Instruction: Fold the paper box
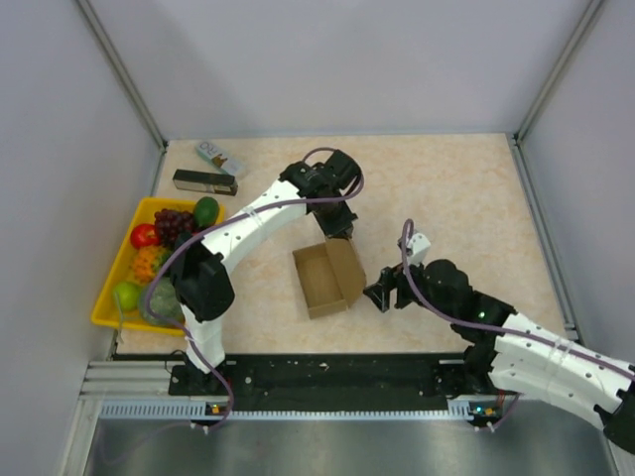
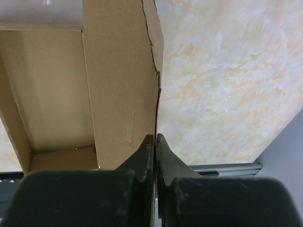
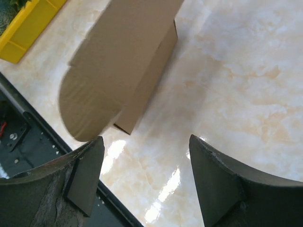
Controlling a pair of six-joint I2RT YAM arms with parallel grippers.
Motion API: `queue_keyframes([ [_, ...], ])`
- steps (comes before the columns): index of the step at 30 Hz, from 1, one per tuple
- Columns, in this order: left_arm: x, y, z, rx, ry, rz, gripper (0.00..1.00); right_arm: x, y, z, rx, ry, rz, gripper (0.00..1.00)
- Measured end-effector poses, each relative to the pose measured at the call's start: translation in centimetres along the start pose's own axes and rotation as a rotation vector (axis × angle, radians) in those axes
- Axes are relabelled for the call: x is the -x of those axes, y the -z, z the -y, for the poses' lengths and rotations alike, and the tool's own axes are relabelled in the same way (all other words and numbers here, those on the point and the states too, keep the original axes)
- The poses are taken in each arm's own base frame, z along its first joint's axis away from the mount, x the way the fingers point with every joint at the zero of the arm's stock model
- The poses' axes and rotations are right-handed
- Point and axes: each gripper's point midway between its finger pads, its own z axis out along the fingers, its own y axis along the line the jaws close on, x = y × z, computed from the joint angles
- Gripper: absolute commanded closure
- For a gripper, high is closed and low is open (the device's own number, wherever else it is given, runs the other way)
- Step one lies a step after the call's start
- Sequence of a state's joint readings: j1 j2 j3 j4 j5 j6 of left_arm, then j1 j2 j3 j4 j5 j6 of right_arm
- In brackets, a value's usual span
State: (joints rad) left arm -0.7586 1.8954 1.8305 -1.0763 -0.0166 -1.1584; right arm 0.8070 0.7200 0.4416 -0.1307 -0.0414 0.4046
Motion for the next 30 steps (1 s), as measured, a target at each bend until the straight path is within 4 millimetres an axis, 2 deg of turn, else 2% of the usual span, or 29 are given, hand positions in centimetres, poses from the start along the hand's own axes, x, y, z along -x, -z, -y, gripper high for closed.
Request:
queue_keyframes([
  [4, 0.4, -0.1, -0.2, 0.023, 0.079, 0.017, 1.00, 0.7, -0.8, -1.0, -0.069, 0.089, 0.036, 0.29],
  [10, 0.7, -0.5, -1.7, 0.066, 0.159, 0.040, 1.00, 3.5, -1.8, -2.0, -0.184, 0.155, 0.045, 0.30],
  [12, 0.7, -0.5, -2.5, 0.082, 0.171, 0.043, 1.00, 4.3, -1.4, -2.3, -0.179, 0.147, 0.073, 0.28],
  [16, 1.3, -0.3, -3.1, 0.095, 0.190, 0.071, 1.00, 5.3, 0.0, -2.4, -0.171, 0.109, 0.122, 0.15],
  [18, 1.7, 0.1, -3.4, 0.086, 0.209, 0.100, 1.00, 5.6, 0.8, -2.5, -0.159, 0.073, 0.149, 0.15],
  [21, 1.8, 0.7, -4.2, 0.054, 0.247, 0.134, 1.00, 5.5, 0.7, -2.7, -0.156, 0.017, 0.147, 0.16],
  [25, 1.7, 2.1, -5.0, -0.004, 0.313, 0.170, 1.00, 4.0, -1.1, -2.6, -0.196, -0.033, 0.076, 0.26],
  [30, 2.5, 3.6, -4.3, -0.096, 0.384, 0.211, 1.00, 2.3, -2.8, -2.3, -0.233, -0.053, 0.009, 0.34],
])
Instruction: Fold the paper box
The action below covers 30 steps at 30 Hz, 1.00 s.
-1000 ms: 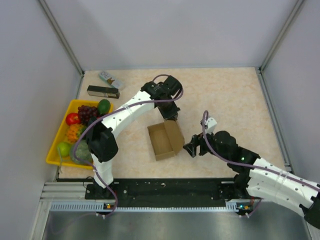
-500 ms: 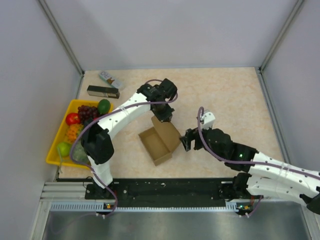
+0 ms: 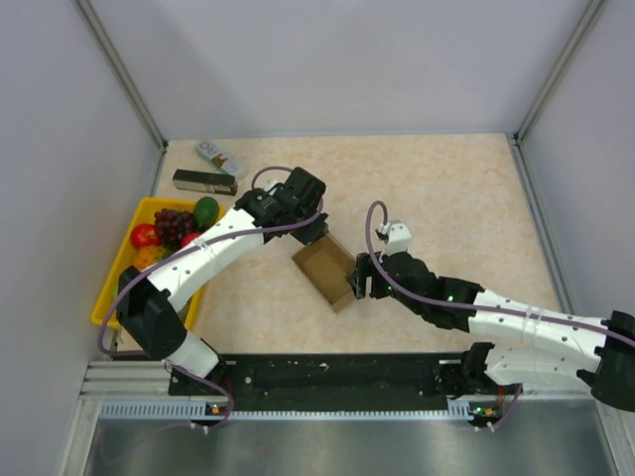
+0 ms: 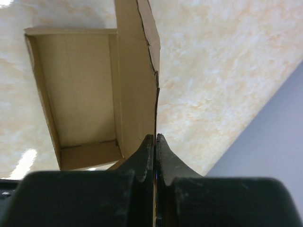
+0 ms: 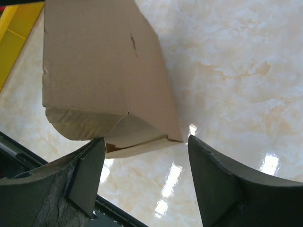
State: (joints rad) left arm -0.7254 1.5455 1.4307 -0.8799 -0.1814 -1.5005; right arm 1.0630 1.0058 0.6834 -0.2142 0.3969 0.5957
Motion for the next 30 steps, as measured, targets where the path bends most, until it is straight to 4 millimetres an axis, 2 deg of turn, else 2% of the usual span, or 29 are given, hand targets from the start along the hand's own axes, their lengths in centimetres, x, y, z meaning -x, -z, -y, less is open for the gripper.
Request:
queue_keyframes([
  [3, 0.1, 0.2, 1.0, -0.039, 0.026, 0.002, 1.00, -0.4, -0.5, 0.1, -0.014, 0.003, -0.009, 0.35],
  [8, -0.1, -0.1, 1.2, -0.040, 0.045, -0.008, 0.99, -0.3, -0.5, 0.3, -0.018, 0.015, -0.004, 0.29],
  [12, -0.3, -0.4, 1.2, -0.029, 0.065, -0.015, 0.94, 0.0, -0.2, 0.4, -0.021, 0.034, 0.031, 0.22],
  [17, -0.5, -1.0, 1.7, -0.006, 0.090, -0.023, 0.94, -1.0, -0.7, 0.1, -0.101, 0.107, 0.033, 0.24],
  [18, -0.5, -1.0, 1.9, -0.006, 0.095, -0.025, 0.94, -1.1, -0.9, 0.1, -0.125, 0.116, 0.034, 0.30],
  [20, -0.5, -0.9, 2.4, -0.012, 0.101, -0.028, 0.94, -1.1, -1.1, 0.4, -0.186, 0.126, 0.039, 0.35],
  [21, -0.5, -0.8, 2.5, -0.017, 0.102, -0.028, 0.94, -1.0, -1.2, 0.6, -0.211, 0.123, 0.044, 0.45],
  [24, -0.3, -0.5, 2.8, -0.023, 0.103, -0.025, 0.94, -0.3, -0.9, 1.8, -0.287, 0.113, 0.078, 0.51],
  [26, -0.3, -0.5, 2.9, -0.024, 0.103, -0.023, 0.90, -0.1, -0.7, 2.4, -0.320, 0.121, 0.089, 0.56],
  [27, -0.3, -0.5, 2.8, -0.021, 0.103, -0.022, 0.87, 0.0, -0.6, 2.7, -0.335, 0.127, 0.095, 0.66],
  [28, -0.3, -0.6, 2.7, -0.017, 0.101, -0.022, 0.70, 0.1, -0.5, 3.0, -0.351, 0.138, 0.100, 0.73],
  [29, -0.3, -0.6, 2.6, -0.012, 0.098, -0.022, 0.59, 0.1, -0.4, 3.2, -0.361, 0.151, 0.100, 0.79],
  [30, -0.3, -0.7, 2.5, -0.008, 0.092, -0.022, 0.49, 0.2, -0.3, 3.5, -0.371, 0.159, 0.103, 0.94],
])
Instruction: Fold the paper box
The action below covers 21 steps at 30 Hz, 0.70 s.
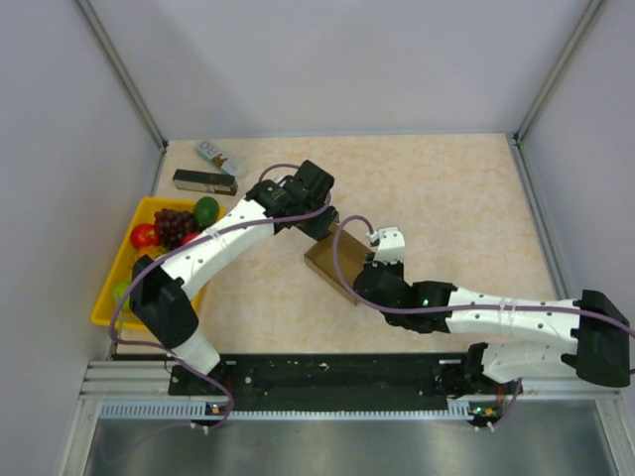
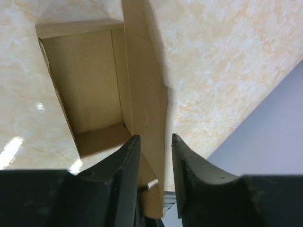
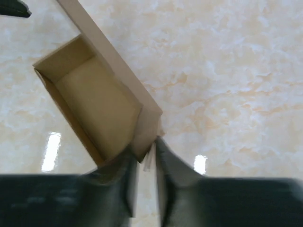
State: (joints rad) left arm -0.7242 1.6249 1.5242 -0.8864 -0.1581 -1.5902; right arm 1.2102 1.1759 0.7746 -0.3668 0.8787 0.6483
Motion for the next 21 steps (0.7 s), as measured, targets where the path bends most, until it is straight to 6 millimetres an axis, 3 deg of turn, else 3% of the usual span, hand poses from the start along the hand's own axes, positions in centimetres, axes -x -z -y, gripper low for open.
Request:
queue_keyframes([
  [1, 0.0, -0.1, -0.1, 0.004, -0.009, 0.000, 0.35, 0.1, 0.0, 0.2, -0.007, 0.005, 0.004, 0.99],
  [3, 0.0, -0.3, -0.3, 0.013, -0.033, 0.002, 0.24, 0.2, 0.0, 0.5, -0.023, 0.012, 0.014, 1.00],
  [8, 1.0, -0.1, -0.6, 0.010, -0.143, 0.056, 0.08, 0.7, -0.6, 1.6, -0.020, -0.006, 0.019, 1.00],
  [12, 2.7, 1.3, -0.6, -0.052, -0.308, 0.124, 0.06, 0.3, -1.1, 2.9, 0.013, 0.018, 0.023, 1.00],
  [14, 4.0, 3.0, -1.1, -0.120, -0.438, 0.175, 0.11, 0.3, -1.2, 3.2, 0.047, 0.045, 0.023, 1.00],
  [16, 5.2, 5.1, -1.9, -0.204, -0.565, 0.221, 0.22, 0.8, -1.8, 3.8, 0.078, 0.057, 0.020, 1.00],
  [21, 7.3, 7.6, -5.0, -0.335, -0.836, 0.322, 0.22, 2.6, -3.3, 5.7, 0.155, 0.088, 0.058, 1.00],
])
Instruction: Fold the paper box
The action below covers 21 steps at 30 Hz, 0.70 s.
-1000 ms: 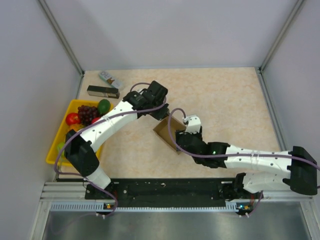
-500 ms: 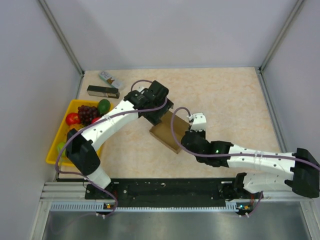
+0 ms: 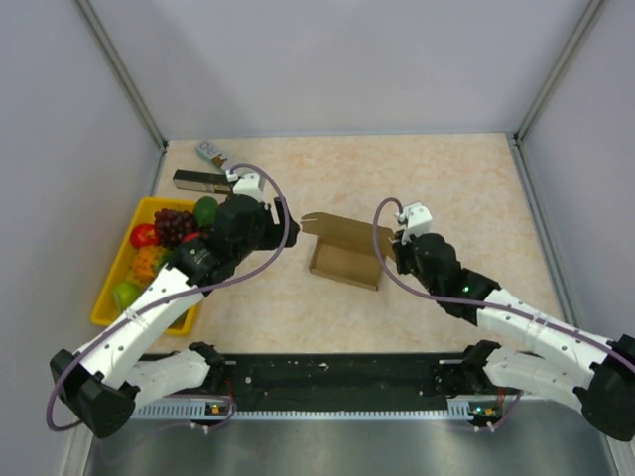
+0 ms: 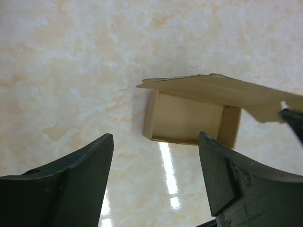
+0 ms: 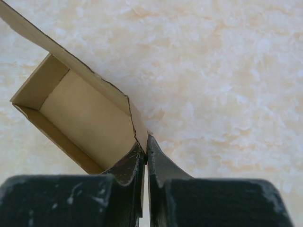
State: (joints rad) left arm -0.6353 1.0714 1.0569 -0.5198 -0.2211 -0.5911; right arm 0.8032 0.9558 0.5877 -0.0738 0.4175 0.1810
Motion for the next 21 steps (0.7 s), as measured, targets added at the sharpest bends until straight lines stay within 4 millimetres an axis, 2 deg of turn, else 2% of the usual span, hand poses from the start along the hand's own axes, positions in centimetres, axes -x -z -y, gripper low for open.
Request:
queue_keyframes([
  [3, -1.0, -0.5, -1.4, -0.034, -0.119, -0.015, 0.19, 1.0, -0.6, 0.4, 0.059, 0.046, 0.025, 1.00],
  [7, -3.2, -3.2, -1.7, -0.078, -0.241, -0.118, 0.17, 1.0, -1.9, 0.2, 0.138, 0.122, 0.009, 1.00],
  [10, -5.4, -5.0, -1.9, -0.103, -0.324, -0.209, 0.24, 0.6, -3.2, -0.2, 0.196, 0.157, -0.032, 1.00],
  [12, -6.0, -5.6, -2.2, -0.095, -0.350, -0.248, 0.23, 0.7, -4.0, -0.3, 0.224, 0.166, -0.050, 1.00],
  [15, -4.9, -5.6, -1.9, -0.111, -0.350, -0.220, 0.17, 1.1, -4.9, 0.0, 0.245, 0.168, -0.060, 1.00],
  [18, -2.8, -5.2, -1.3, -0.170, -0.358, -0.127, 0.15, 1.5, -5.5, 0.7, 0.269, 0.164, -0.073, 1.00],
  [19, -2.1, -5.1, -1.2, -0.192, -0.362, -0.106, 0.05, 1.5, -5.7, 1.0, 0.278, 0.163, -0.080, 1.00],
  [21, -1.1, -5.1, -1.1, -0.238, -0.378, -0.076, 0.01, 1.6, -5.9, 1.5, 0.296, 0.155, -0.091, 1.00],
])
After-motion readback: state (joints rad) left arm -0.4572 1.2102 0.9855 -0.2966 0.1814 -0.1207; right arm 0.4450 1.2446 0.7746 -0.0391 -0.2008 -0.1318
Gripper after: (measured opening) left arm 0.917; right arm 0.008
